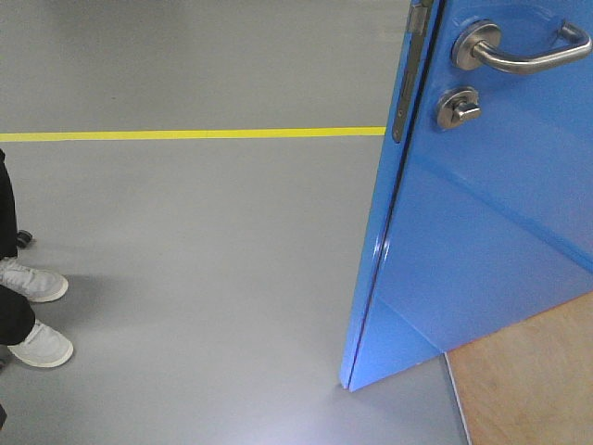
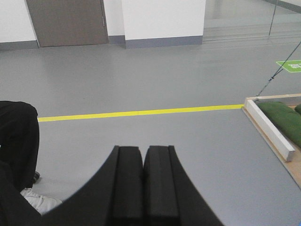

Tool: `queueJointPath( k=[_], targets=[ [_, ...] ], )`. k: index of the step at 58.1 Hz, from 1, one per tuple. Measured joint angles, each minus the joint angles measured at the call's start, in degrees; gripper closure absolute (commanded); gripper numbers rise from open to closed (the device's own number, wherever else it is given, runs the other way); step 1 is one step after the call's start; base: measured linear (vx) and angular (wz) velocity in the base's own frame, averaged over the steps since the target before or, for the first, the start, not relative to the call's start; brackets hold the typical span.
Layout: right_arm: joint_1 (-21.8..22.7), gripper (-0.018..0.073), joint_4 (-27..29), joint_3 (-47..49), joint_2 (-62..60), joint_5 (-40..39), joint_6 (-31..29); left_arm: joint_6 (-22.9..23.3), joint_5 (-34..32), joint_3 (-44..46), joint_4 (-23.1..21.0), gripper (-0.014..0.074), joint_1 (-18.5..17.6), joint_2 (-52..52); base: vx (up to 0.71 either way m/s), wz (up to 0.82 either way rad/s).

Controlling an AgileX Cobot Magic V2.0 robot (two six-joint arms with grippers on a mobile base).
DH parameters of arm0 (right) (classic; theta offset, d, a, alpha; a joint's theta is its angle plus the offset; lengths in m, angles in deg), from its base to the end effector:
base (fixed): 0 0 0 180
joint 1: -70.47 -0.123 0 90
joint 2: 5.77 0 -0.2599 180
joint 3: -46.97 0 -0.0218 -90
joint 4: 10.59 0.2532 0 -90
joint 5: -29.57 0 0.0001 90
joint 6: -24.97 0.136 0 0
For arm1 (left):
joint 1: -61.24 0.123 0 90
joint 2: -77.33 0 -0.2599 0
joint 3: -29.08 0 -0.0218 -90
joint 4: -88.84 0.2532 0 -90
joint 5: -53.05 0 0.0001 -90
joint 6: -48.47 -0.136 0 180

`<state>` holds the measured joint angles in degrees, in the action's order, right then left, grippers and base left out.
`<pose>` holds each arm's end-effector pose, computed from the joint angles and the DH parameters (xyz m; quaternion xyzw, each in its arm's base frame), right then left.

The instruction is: Move to blue door and open it

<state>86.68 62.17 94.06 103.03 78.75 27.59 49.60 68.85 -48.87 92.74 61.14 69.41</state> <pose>0.4011 -0.0142 0.5235 0.1723 0.6435 0.5314 0.5232 0.1267 0.0023 0.1713 0.0126 0.7750 0.0211 0.6315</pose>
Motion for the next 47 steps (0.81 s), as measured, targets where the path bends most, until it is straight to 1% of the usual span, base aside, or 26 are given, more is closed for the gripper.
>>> queueJointPath(
  k=[32, 47],
  targets=[
    [-0.44, 0.0547, 1.61, 0.00, -0.22, 2.70, 0.00, 0.00, 0.00, 0.00, 0.00, 0.0524, 0.00, 0.00, 0.19, 0.06],
    [-0.68, 0.0547, 1.99, 0.00, -0.22, 2.77, 0.05, 0.00, 0.00, 0.00, 0.00, 0.0524, 0.00, 0.00, 0.23, 0.04]
  ],
)
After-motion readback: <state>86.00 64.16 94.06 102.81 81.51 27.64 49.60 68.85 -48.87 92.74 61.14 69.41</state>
